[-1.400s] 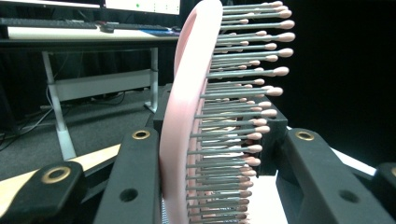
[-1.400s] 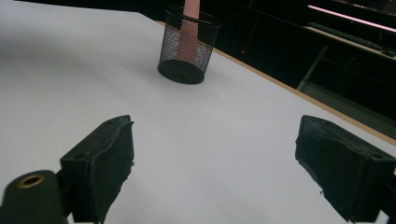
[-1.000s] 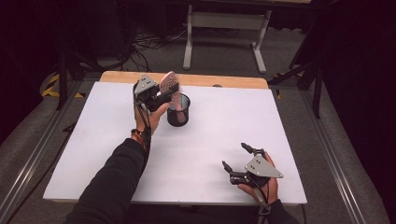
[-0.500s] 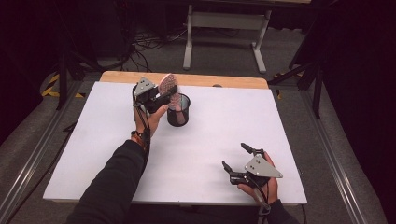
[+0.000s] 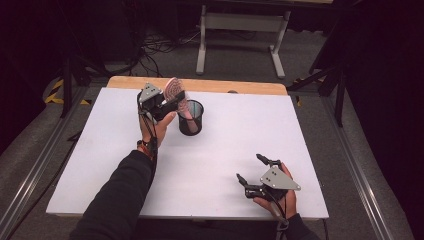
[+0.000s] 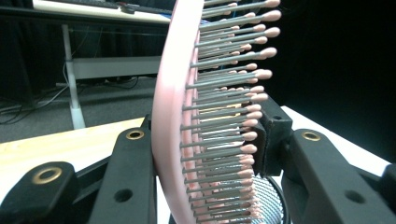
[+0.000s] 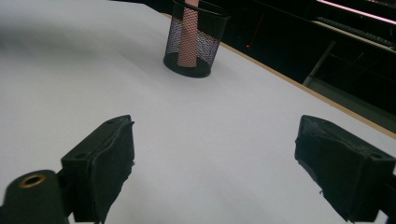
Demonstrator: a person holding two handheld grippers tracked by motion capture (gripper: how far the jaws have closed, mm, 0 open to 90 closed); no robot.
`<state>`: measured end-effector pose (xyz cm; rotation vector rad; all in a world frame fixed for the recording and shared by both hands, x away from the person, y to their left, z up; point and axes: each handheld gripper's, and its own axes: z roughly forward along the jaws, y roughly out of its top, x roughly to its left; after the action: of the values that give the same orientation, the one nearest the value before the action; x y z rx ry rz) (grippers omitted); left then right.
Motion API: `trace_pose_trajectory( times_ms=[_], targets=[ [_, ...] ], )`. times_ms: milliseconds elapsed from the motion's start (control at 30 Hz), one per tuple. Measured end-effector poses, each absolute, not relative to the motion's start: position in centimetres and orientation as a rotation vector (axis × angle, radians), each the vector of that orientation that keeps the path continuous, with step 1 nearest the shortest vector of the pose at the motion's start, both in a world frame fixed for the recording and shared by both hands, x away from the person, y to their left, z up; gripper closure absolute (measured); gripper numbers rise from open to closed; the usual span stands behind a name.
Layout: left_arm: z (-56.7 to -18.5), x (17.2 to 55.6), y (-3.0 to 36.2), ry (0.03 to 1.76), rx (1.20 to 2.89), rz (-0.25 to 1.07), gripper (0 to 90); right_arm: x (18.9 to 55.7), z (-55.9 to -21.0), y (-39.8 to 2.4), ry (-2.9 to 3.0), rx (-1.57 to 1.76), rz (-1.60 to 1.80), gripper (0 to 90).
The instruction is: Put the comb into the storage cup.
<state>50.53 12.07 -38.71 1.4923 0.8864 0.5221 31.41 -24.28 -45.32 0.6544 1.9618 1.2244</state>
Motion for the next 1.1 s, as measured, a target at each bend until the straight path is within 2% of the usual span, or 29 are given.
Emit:
trace_pose_trajectory(
  times_ms=[433, 733, 1100],
  targets=[
    [-39.8, 51.4, 13.6, 0.961, 1.500, 0.514, 54.1, 31.5, -45.5, -24.1, 1.978, 0.652, 1.221, 12.9],
    [-40.0, 51.5, 13.6, 0.962, 1.504, 0.508, 53.2, 31.5, -45.5, -24.1, 1.982, 0.650, 1.214, 13.1],
    [-39.8, 51.4, 14.1, 0.970, 1.514, 0.520, 47.6, 31.4, -45.3, -24.3, 1.955, 0.658, 1.216, 14.4]
  ],
)
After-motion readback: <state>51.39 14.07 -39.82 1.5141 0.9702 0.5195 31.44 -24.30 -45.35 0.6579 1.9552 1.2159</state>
